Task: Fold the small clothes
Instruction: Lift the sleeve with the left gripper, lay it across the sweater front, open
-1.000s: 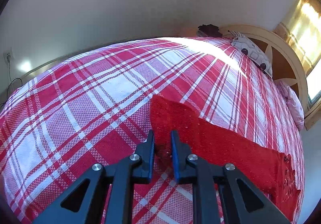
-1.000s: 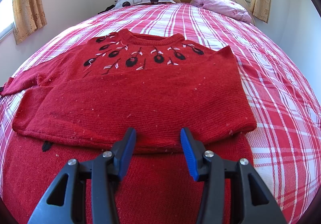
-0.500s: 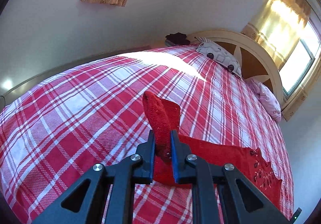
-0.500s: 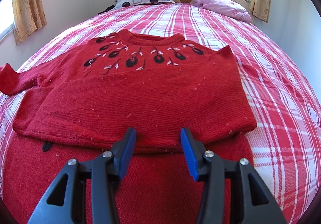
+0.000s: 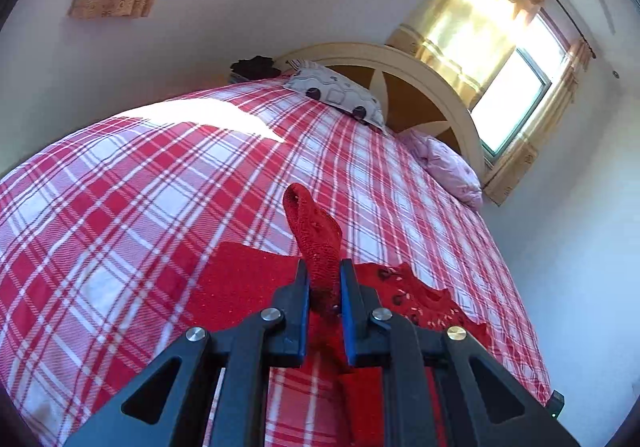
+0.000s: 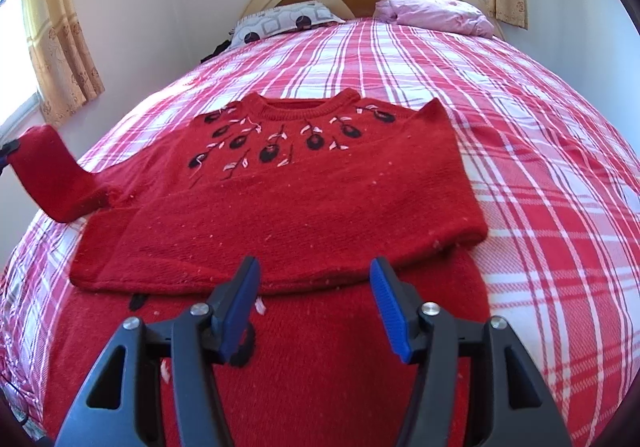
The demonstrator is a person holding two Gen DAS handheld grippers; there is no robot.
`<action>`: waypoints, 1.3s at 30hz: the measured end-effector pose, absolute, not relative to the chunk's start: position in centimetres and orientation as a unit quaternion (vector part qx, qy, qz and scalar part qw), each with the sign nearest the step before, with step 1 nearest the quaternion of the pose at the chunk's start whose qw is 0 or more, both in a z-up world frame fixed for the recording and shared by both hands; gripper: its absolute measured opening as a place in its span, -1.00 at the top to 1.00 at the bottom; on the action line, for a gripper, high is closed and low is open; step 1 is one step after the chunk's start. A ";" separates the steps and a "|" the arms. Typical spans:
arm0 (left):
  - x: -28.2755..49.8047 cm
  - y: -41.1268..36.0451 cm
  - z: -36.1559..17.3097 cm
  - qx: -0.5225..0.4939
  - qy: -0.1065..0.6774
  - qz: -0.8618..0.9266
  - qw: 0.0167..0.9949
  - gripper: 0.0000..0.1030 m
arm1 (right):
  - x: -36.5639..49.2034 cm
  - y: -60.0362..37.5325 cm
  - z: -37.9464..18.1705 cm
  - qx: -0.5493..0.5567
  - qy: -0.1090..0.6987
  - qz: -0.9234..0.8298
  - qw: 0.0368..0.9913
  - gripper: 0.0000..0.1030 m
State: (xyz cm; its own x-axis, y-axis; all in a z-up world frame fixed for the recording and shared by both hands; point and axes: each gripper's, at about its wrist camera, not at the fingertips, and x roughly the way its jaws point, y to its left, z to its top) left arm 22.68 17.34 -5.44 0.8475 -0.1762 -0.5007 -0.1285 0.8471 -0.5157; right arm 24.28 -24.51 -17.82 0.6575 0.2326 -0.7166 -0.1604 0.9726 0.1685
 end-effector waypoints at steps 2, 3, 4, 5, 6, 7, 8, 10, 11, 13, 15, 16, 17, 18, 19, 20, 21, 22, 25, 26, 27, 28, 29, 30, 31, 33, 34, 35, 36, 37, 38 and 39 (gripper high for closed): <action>23.2 15.6 -5.0 -0.275 0.274 -0.031 0.921 0.75 | 23.8 -24.8 -17.4 0.048 0.395 0.110 0.911 -0.21; 23.5 14.7 -4.7 -0.274 0.274 -0.041 0.921 0.75 | 23.6 -25.0 -17.2 0.049 0.392 0.111 0.912 -0.22; 23.8 13.9 -4.5 -0.274 0.273 -0.051 0.921 0.75 | 23.4 -25.2 -17.0 0.051 0.390 0.112 0.913 -0.23; 24.2 12.9 -4.2 -0.273 0.273 -0.061 0.921 0.75 | 23.2 -25.4 -16.8 0.052 0.387 0.114 0.914 -0.24; 24.4 12.1 -4.0 -0.271 0.273 -0.068 0.921 0.75 | 23.0 -25.6 -16.7 0.053 0.384 0.115 0.914 -0.24; 24.7 11.1 -3.8 -0.268 0.273 -0.078 0.920 0.75 | 22.8 -25.8 -16.5 0.054 0.381 0.115 0.916 -0.24; 24.9 10.2 -3.7 -0.266 0.275 -0.085 0.920 0.75 | 22.6 -26.0 -16.5 0.054 0.380 0.115 0.916 -0.25; 25.4 8.6 -3.8 -0.262 0.281 -0.100 0.918 0.75 | 22.3 -26.5 -16.5 0.056 0.377 0.113 0.918 -0.26; 25.6 7.6 -4.0 -0.258 0.285 -0.110 0.916 0.75 | 22.3 -26.8 -16.6 0.059 0.377 0.111 0.918 -0.26; 26.0 5.8 -4.4 -0.253 0.294 -0.125 0.913 0.75 | 22.0 -27.5 -17.0 0.068 0.378 0.108 0.917 -0.26; 26.1 3.6 -5.1 -0.248 0.305 -0.142 0.908 0.75 | 22.0 -28.1 -17.3 0.076 0.380 0.104 0.916 -0.26; 26.2 2.6 -5.4 -0.244 0.310 -0.149 0.907 0.75 | 21.9 -28.4 -17.5 0.081 0.380 0.102 0.916 -0.26; 26.4 1.3 -5.9 -0.238 0.316 -0.157 0.905 0.75 | 21.8 -28.5 -17.7 0.085 0.380 0.100 0.915 -0.26; 26.4 0.2 -6.4 -0.232 0.320 -0.162 0.904 0.75 | 21.7 -28.8 -17.8 0.090 0.380 0.100 0.915 -0.26; 26.4 -0.8 -6.7 -0.228 0.324 -0.167 0.903 0.75 | 21.6 -29.0 -17.9 0.095 0.379 0.101 0.915 -0.26; 26.5 -1.9 -7.2 -0.222 0.329 -0.172 0.902 0.75 | 21.6 -29.2 -18.0 0.098 0.379 0.100 0.915 -0.26; 26.6 -2.9 -7.6 -0.213 0.333 -0.176 0.901 0.75 | 21.6 -29.3 -18.1 0.101 0.381 0.099 0.914 -0.26; 26.7 -4.0 -8.3 -0.204 0.339 -0.178 0.901 0.74 | 21.6 -29.4 -18.1 0.102 0.382 0.099 0.913 -0.26; 27.0 -6.1 -9.7 -0.186 0.353 -0.184 0.898 0.74 | 21.7 -29.5 -18.4 0.101 0.386 0.099 0.912 -0.26; 27.0 -6.9 -10.3 -0.177 0.358 -0.184 0.898 0.74 | 21.7 -29.5 -18.6 0.102 0.387 0.098 0.911 -0.26; 27.0 -7.4 -10.7 -0.169 0.360 -0.184 0.899 0.74 | 21.8 -29.5 -18.7 0.104 0.389 0.099 0.910 -0.26; 27.0 -7.9 -11.1 -0.160 0.364 -0.187 0.898 0.74 | 21.8 -29.5 -18.9 0.105 0.392 0.100 0.909 -0.26; 27.0 -8.4 -11.6 -0.149 0.369 -0.187 0.898 0.73 | 21.8 -29.5 -19.0 0.106 0.394 0.101 0.908 -0.27; 26.9 -8.8 -11.9 -0.143 0.372 -0.189 0.897 0.73 | 21.9 -29.6 -19.1 0.107 0.395 0.102 0.907 -0.27; 26.9 -9.2 -12.3 -0.137 0.377 -0.193 0.896 0.73 | 22.0 -29.7 -19.3 0.109 0.397 0.104 0.905 -0.27; 26.9 -10.1 -13.0 -0.125 0.386 -0.202 0.892 0.73 | 21.9 -29.9 -19.5 0.116 0.397 0.106 0.904 -0.30; 26.8 -10.5 -13.3 -0.118 0.389 -0.207 0.890 0.73 | 21.9 -30.1 -19.6 0.121 0.397 0.108 0.903 -0.30; 26.8 -11.1 -13.6 -0.106 0.394 -0.211 0.888 0.69 | 21.9 -30.1 -19.7 0.125 0.397 0.110 0.903 -0.31; 26.6 -11.7 -13.7 -0.096 0.397 -0.215 0.887 0.69 | 21.8 -30.2 -19.7 0.129 0.395 0.113 0.903 -0.31; 26.3 -12.1 -13.8 -0.083 0.397 -0.223 0.886 0.67 | 21.7 -30.4 -19.7 0.137 0.392 0.117 0.902 -0.32; 26.1 -12.4 -13.7 -0.073 0.395 -0.226 0.887 0.60 | 21.7 -30.6 -19.7 0.142 0.391 0.119 0.902 -0.34; 25.7 -12.6 -13.5 -0.064 0.391 -0.230 0.889 0.58 | 21.6 -30.8 -19.8 0.149 0.389 0.120 0.901 -0.34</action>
State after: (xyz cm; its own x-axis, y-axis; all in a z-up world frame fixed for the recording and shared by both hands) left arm 25.69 -12.61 -13.54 0.5883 -0.4597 -0.6652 0.3592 0.8856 -0.2943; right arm 21.65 -30.82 -19.75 0.6682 0.3322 -0.6658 -0.1008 0.9270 0.3614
